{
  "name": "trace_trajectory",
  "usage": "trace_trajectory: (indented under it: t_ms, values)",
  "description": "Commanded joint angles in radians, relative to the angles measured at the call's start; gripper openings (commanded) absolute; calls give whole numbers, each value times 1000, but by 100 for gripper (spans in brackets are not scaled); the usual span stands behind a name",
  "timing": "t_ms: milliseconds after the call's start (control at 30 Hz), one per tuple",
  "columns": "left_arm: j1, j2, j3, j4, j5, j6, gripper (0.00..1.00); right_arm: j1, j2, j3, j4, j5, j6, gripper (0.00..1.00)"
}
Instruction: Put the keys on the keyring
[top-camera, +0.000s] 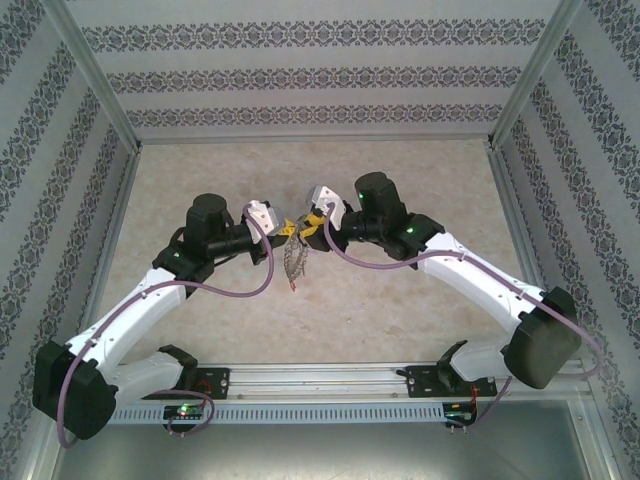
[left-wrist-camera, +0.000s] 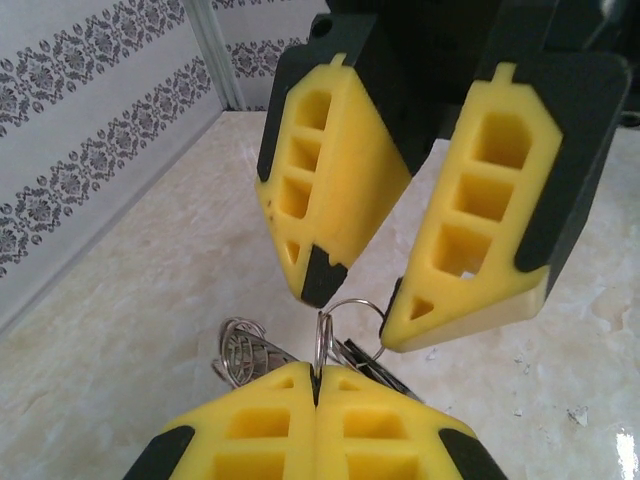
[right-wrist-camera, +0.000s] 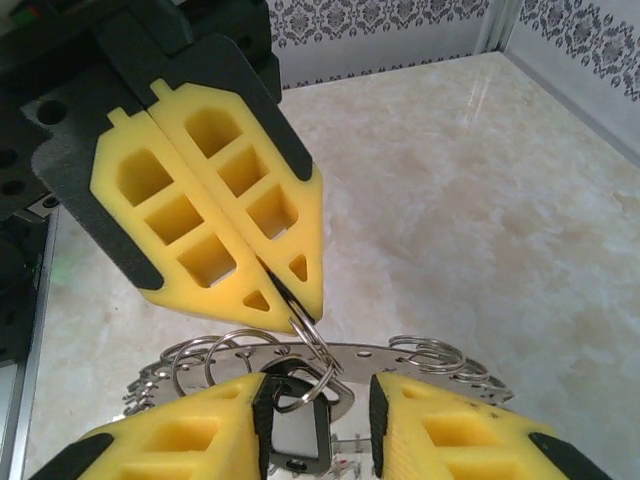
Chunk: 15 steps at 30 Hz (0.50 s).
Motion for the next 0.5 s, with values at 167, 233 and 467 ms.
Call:
trace_trajectory:
  t_ms: [167,233,467]
  values:
    - [-6,12,35,41,50,-7,0,-59,14,22,-13,-14,97,29]
    - [-6,17,34,52,53,-15,0,-76,13,19,-25,-53,98,29]
    - [-6,29,29,78,53,-31,0,-96,-29,5,-54,-95,32,30]
